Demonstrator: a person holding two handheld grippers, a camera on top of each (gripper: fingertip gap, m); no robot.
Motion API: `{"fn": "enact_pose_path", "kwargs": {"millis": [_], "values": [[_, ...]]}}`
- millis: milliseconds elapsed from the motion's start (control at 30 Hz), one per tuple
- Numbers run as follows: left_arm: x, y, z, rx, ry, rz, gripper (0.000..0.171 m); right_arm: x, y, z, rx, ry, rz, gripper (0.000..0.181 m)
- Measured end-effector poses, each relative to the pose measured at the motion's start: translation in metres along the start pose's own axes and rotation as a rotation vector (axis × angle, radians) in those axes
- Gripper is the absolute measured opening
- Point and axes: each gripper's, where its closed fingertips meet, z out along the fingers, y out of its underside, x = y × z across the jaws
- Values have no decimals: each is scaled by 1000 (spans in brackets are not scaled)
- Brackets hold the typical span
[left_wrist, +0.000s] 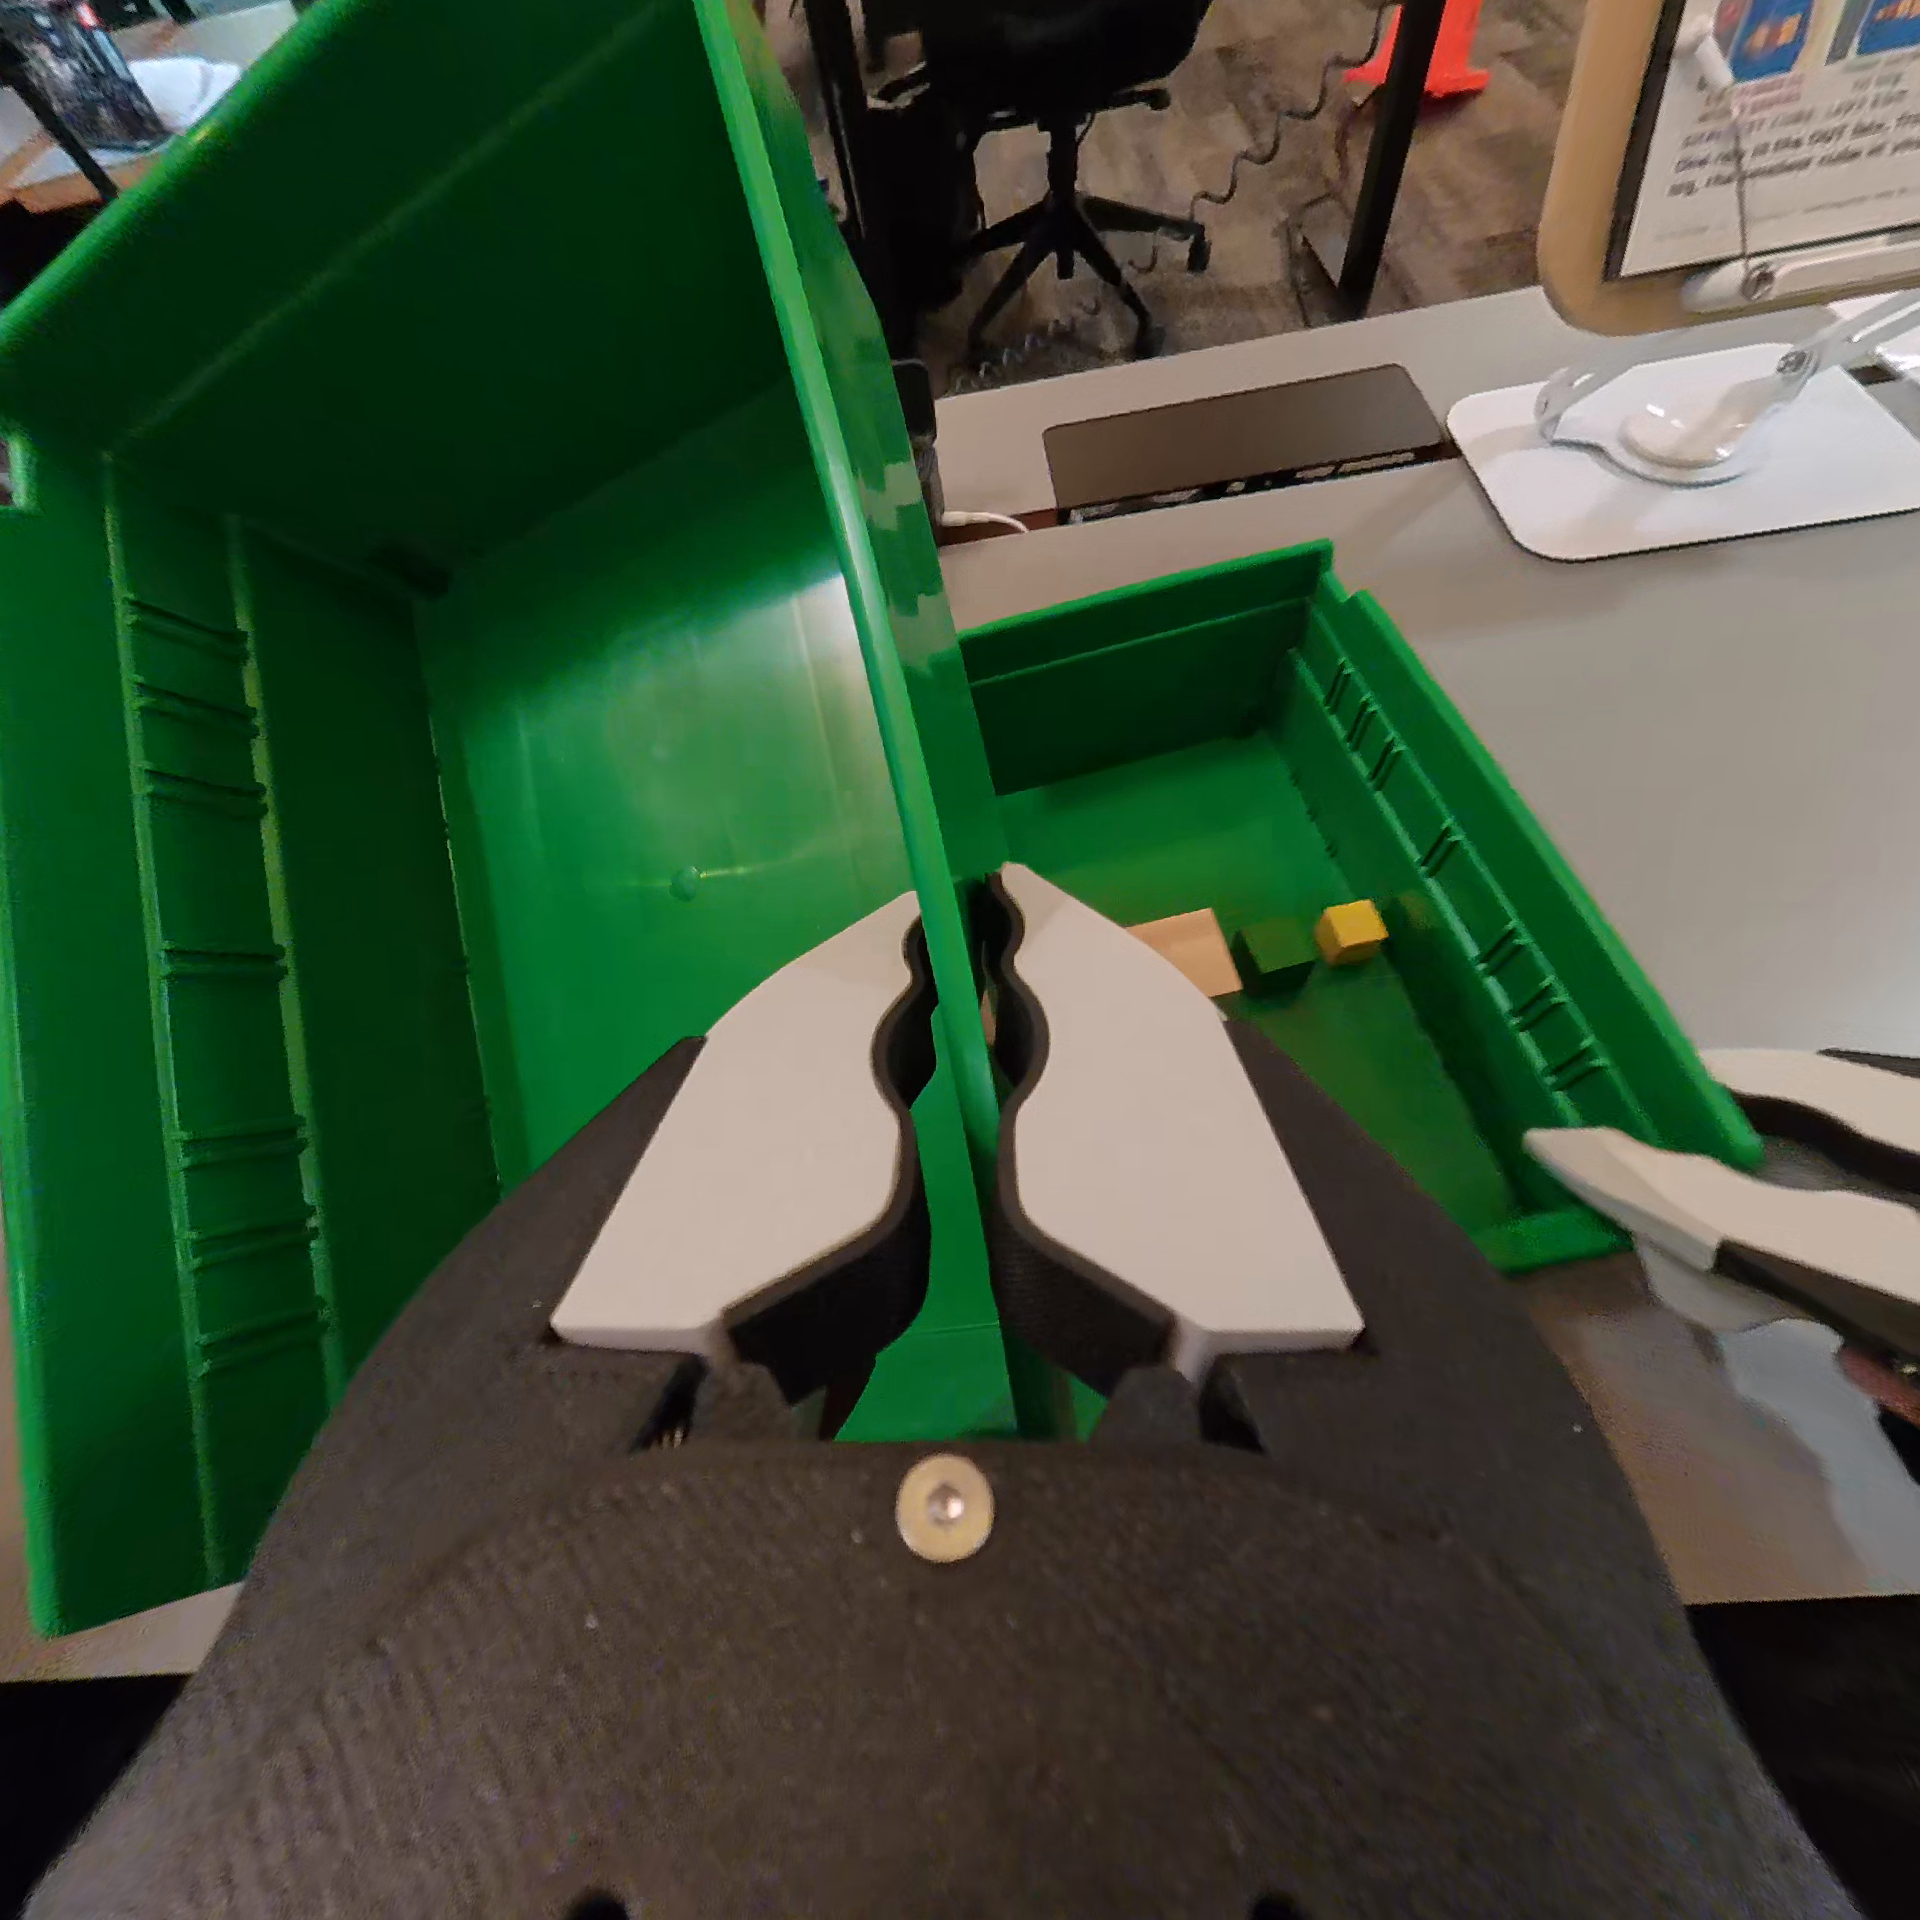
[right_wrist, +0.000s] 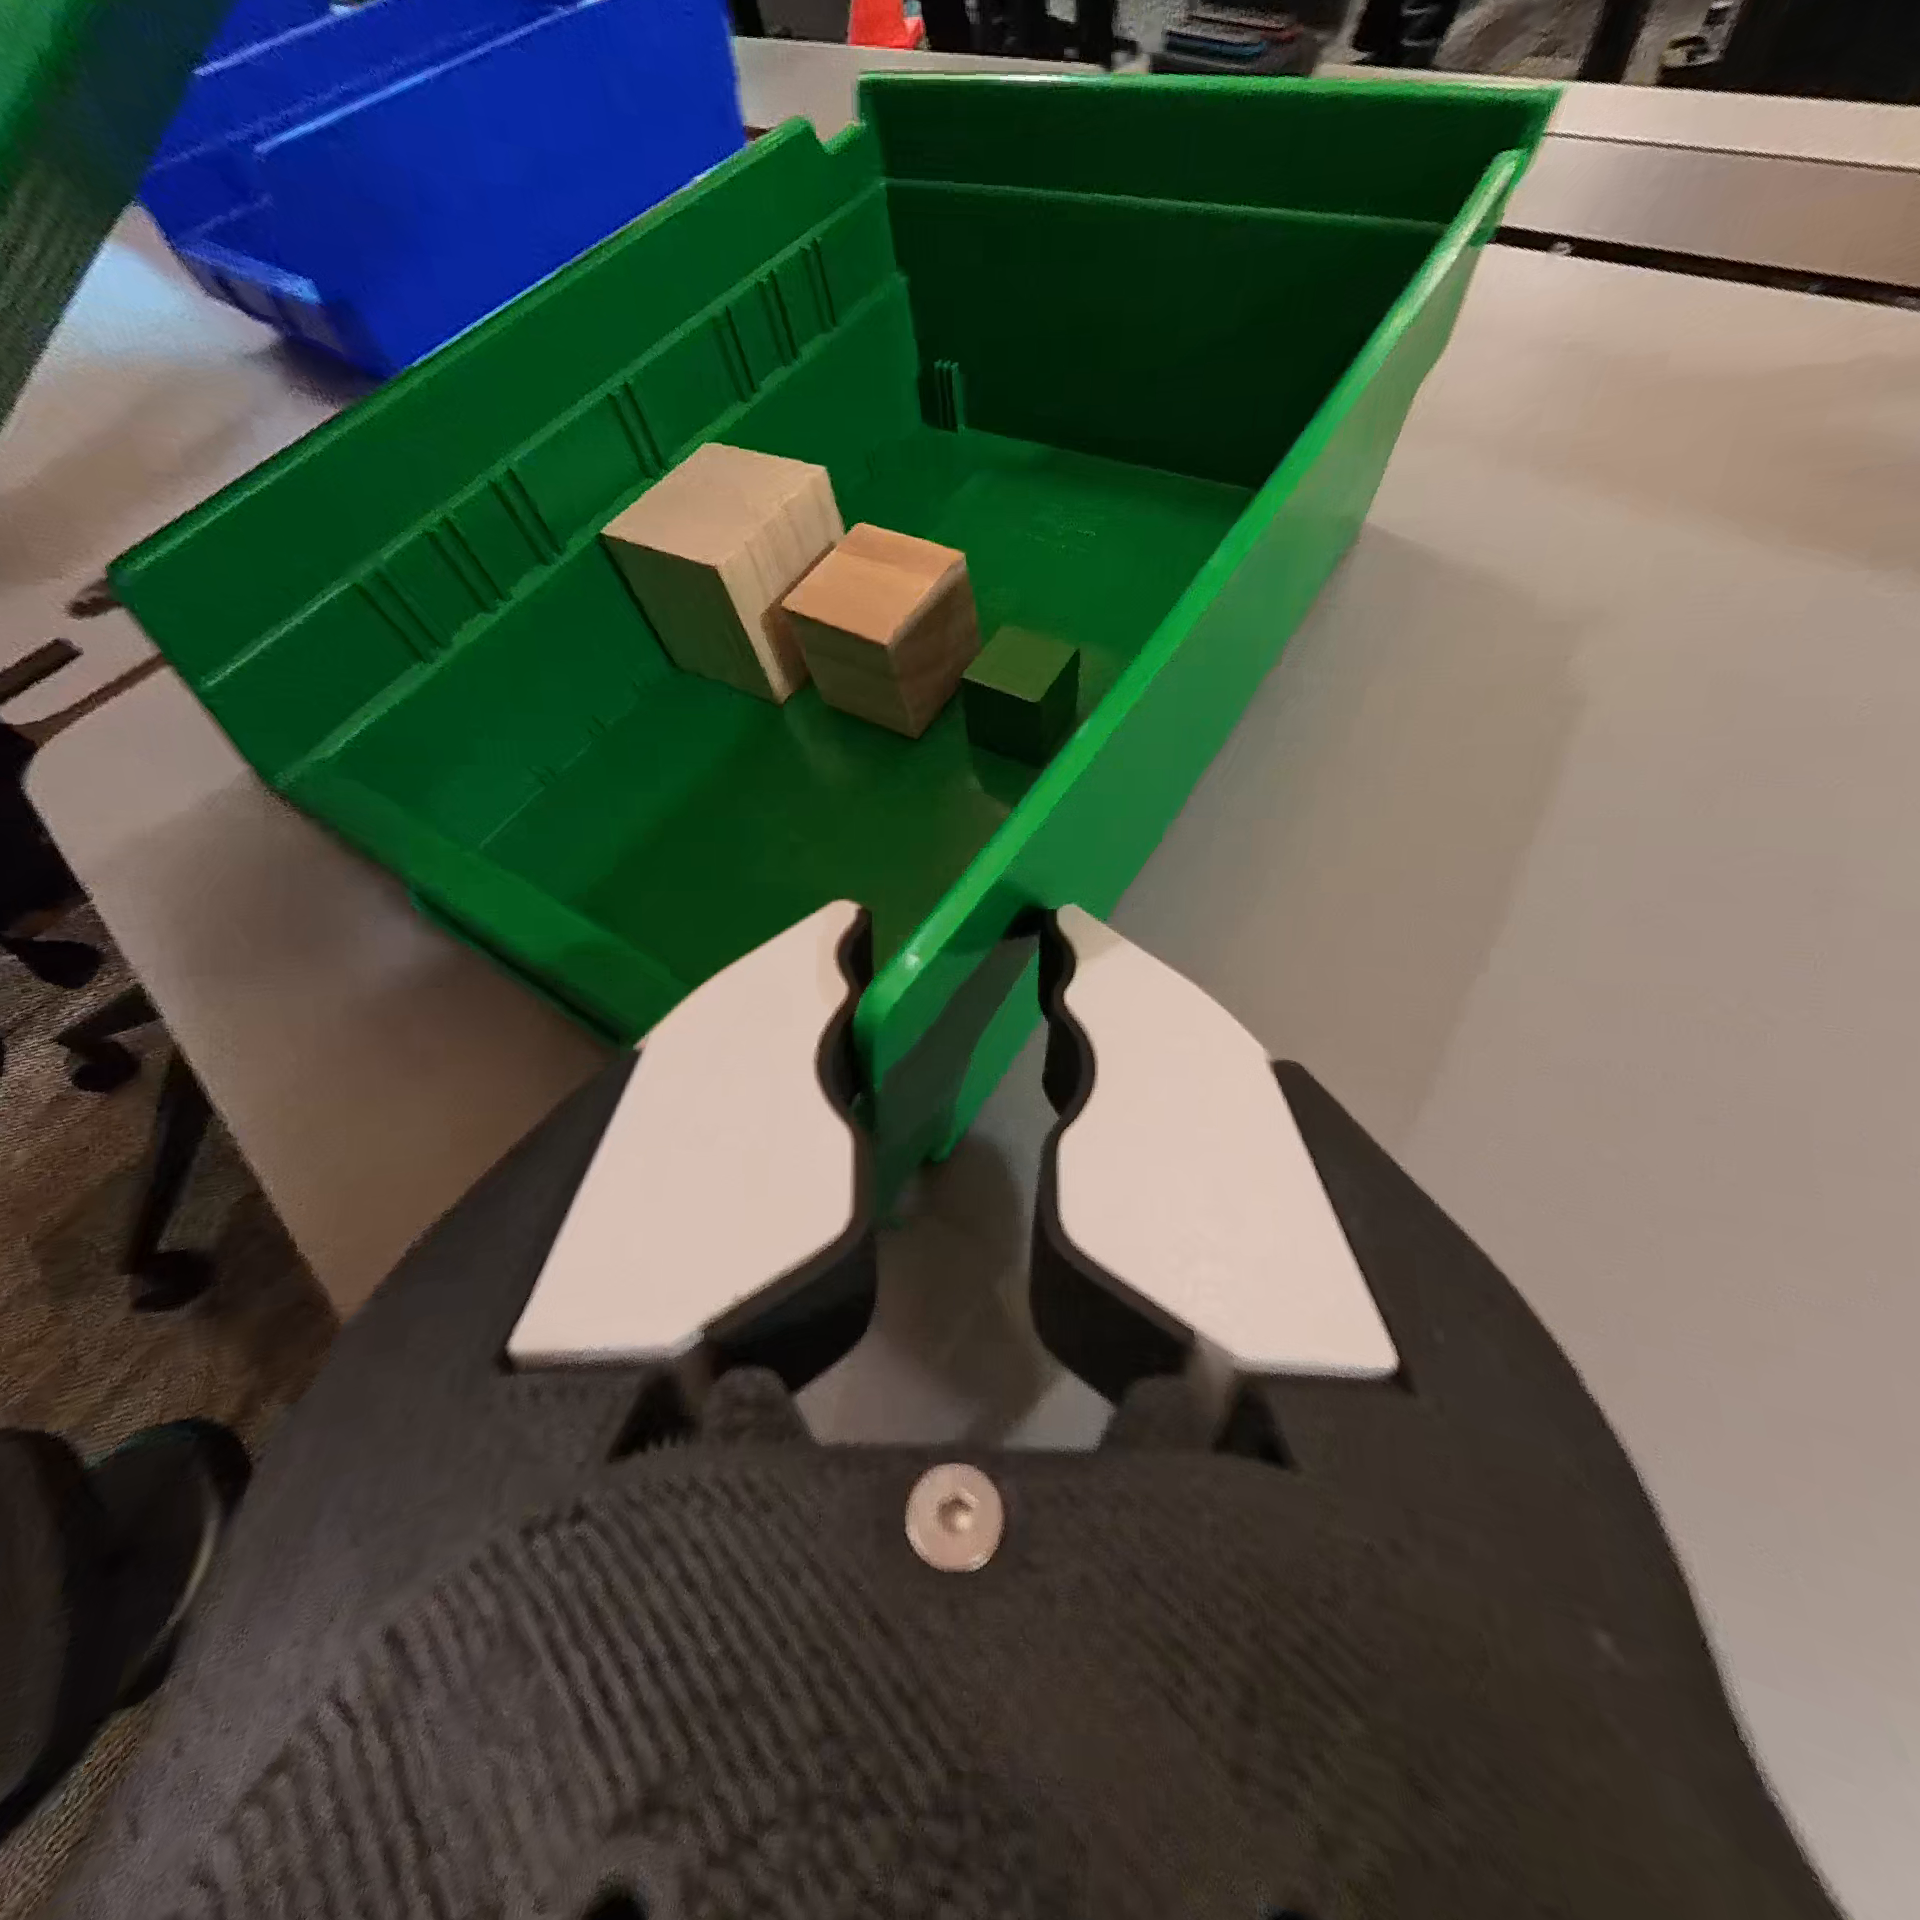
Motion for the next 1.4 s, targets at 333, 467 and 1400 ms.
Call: {"fn": "enact_pose_path", "kwargs": {"millis": [333,467,1400], "values": [[31,-22,-20,62,100,30,10,-19,-23,-47,78,-235,92,60],[79,-45,-38,135,237,67,9,19,-46,-112,185,-342,225,74],[701,-1,74,-245,843,545,9,251,44,-432,567,262,309,66]]}}
